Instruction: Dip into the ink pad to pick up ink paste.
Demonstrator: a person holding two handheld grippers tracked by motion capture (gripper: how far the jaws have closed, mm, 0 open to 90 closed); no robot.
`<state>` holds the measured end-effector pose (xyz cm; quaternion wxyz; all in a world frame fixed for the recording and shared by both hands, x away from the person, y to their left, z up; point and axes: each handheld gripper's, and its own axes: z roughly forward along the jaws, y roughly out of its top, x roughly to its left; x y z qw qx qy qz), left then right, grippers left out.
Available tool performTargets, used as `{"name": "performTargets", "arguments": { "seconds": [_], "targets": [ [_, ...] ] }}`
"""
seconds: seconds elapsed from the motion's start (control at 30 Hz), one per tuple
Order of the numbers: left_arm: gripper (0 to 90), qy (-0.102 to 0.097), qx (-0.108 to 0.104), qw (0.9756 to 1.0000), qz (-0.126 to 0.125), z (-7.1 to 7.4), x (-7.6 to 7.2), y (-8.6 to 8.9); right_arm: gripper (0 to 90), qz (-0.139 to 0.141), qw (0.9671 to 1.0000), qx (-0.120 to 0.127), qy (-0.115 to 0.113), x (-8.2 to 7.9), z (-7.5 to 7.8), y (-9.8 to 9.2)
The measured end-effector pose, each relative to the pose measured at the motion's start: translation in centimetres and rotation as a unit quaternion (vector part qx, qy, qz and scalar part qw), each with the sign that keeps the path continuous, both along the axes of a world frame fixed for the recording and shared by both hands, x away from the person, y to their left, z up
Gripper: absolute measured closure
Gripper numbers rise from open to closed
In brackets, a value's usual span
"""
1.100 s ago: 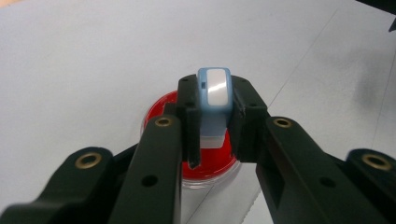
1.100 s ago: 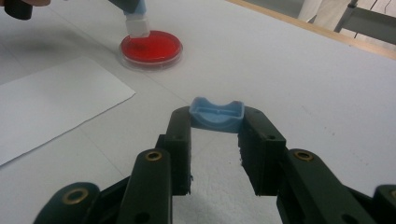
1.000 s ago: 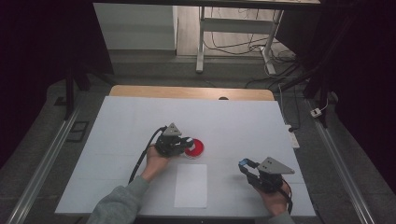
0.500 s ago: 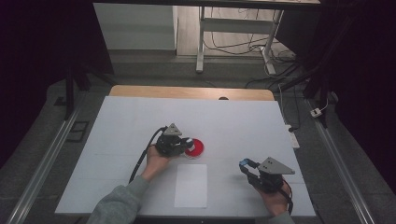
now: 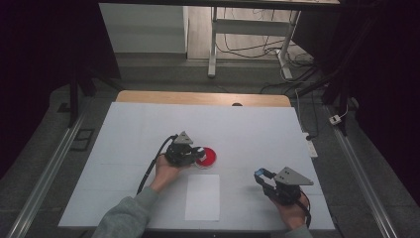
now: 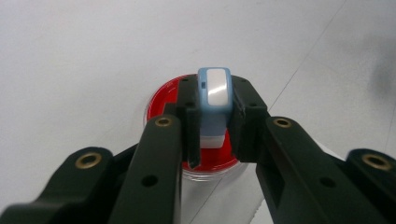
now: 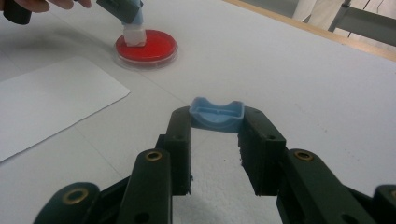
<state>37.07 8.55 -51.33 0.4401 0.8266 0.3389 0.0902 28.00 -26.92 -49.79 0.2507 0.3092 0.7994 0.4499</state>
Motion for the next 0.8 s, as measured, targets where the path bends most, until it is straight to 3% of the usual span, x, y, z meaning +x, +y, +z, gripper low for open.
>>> {"name": "performTargets", "arguments": {
  "seconds": [0.8],
  "targets": [
    [76.2,0.0,0.011,0.9999,-0.002,-0.28,-0.07,-0.31,65.1,0.001,1.0,-0.002,-0.001,0.0,-0.04,0.07]
  ]
}}
